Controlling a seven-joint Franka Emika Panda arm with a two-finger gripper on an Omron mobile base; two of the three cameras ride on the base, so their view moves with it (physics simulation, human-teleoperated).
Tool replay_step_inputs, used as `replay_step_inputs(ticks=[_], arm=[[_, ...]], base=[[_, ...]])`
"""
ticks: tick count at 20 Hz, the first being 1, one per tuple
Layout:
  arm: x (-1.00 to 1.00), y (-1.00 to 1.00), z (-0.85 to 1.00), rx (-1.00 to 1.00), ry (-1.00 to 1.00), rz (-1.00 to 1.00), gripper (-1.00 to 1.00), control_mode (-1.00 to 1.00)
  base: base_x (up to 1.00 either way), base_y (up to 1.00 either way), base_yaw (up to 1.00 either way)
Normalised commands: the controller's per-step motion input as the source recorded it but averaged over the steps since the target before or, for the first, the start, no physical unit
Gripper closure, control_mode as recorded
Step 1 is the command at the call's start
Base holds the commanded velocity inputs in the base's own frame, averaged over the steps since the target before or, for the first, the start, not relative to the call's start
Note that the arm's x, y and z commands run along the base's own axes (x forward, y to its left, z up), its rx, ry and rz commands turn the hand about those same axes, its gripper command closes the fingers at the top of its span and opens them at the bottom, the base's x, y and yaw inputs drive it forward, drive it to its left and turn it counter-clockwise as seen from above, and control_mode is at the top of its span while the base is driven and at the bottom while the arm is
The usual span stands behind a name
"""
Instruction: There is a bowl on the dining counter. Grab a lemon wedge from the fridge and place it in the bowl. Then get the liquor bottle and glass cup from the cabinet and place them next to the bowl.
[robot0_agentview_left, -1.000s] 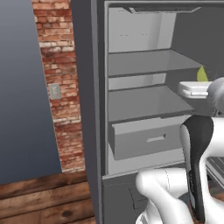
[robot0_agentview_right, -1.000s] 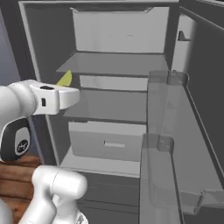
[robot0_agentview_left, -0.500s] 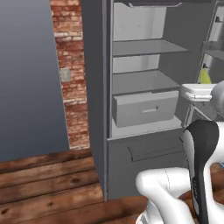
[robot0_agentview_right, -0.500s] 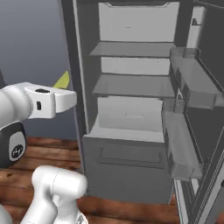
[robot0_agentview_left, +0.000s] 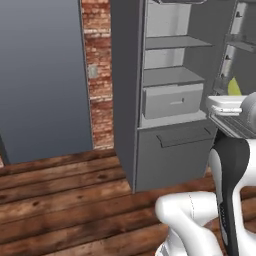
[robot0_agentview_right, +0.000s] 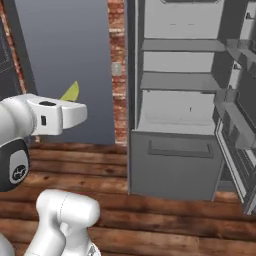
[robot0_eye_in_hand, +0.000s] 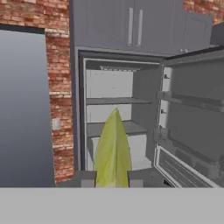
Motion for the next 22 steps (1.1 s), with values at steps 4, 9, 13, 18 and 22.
replay_step_inputs(ticks=[4, 9, 13, 18, 22], arm=[[0.0, 0.0, 0.0, 0.0, 0.0, 0.0, 1.0, 1.0], [0.0, 0.0, 0.0, 0.0, 0.0, 0.0, 1.0, 1.0], [0.0, 0.0, 0.0, 0.0, 0.0, 0.0, 1.0, 1.0], [0.0, 0.0, 0.0, 0.0, 0.0, 0.0, 1.0, 1.0], [0.0, 0.0, 0.0, 0.0, 0.0, 0.0, 1.0, 1.0]], base=[[-1.0, 0.64, -0.05], [-1.0, 0.56, -0.05], [-1.0, 0.46, -0.05], [-1.0, 0.24, -0.04], [-1.0, 0.06, -0.03]])
